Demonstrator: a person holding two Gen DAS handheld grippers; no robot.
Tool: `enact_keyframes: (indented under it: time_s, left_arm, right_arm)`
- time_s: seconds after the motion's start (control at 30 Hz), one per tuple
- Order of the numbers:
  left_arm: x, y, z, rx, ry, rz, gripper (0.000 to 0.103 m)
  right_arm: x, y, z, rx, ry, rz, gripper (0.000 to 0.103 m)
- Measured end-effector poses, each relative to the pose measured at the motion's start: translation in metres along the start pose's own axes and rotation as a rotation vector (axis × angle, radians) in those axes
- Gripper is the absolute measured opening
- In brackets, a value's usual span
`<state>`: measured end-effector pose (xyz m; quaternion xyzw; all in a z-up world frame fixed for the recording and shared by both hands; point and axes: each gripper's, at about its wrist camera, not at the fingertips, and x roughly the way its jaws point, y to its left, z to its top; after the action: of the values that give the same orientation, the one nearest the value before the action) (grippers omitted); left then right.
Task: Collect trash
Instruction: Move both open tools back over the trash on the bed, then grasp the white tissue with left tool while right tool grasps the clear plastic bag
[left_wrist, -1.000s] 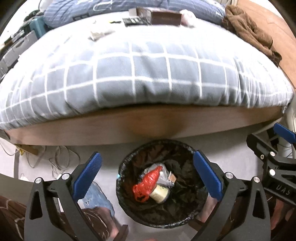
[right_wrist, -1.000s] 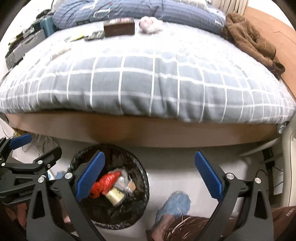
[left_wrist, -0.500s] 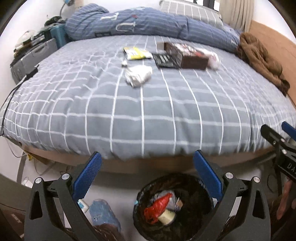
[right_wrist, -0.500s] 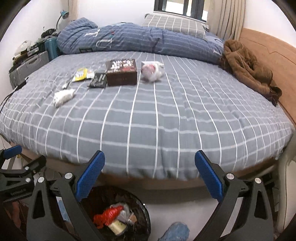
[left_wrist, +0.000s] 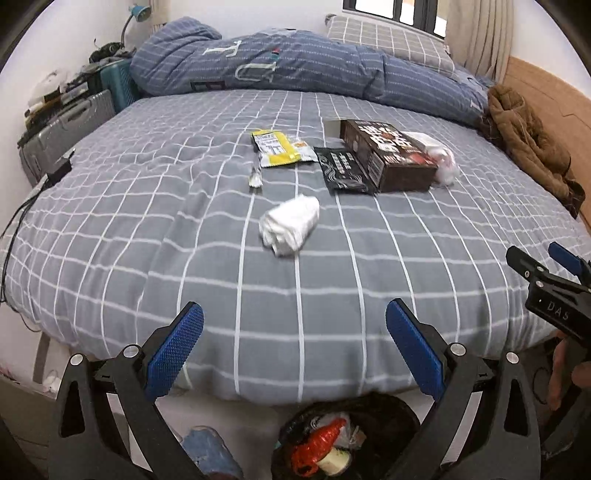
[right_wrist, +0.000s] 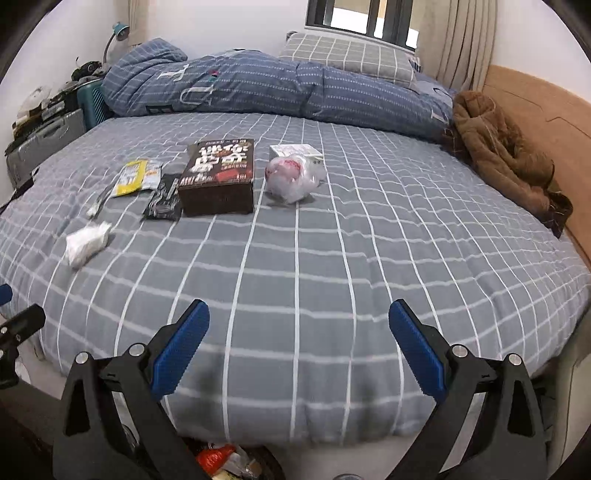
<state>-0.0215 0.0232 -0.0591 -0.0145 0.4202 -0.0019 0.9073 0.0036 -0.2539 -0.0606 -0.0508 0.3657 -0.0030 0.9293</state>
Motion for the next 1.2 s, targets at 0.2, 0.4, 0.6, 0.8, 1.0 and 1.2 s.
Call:
enact_keyframes:
  time_s: [0.2,0.4,0.6,0.8,1.0,1.2]
  left_arm:
    - [0.023,0.000,0.016,0.004,0.027,0.005,0.097]
    - [0.042,0.003,0.038,0.012,0.026,0.012,0.096]
    - [0.059,0.000,0.054,0.034,0.037,0.011,0.096]
    - [0.075,0.000,0.065,0.041,0.056,0.013,0.090]
    - [0.091,-0.001,0.069,0.054,0.092,0.005,0.080]
    - [0.097,-0.004,0.064,0.063,0.132,-0.019,0.052]
  right_arm:
    - [0.023,-0.001,0.025,-0.004,-0.005,-0.005,0.094]
    - [0.051,-0.004,0.048,-0.013,-0.003,-0.016,0.094]
    - [0.084,-0.011,0.062,-0.009,0.020,-0.016,0.094]
    - [0.106,-0.017,0.081,0.001,0.017,-0.007,0.094]
    - [0.131,-0.011,0.095,-0.013,0.028,-0.013,0.094]
    - [0.159,-0.011,0.107,0.034,0.063,0.033,0.086]
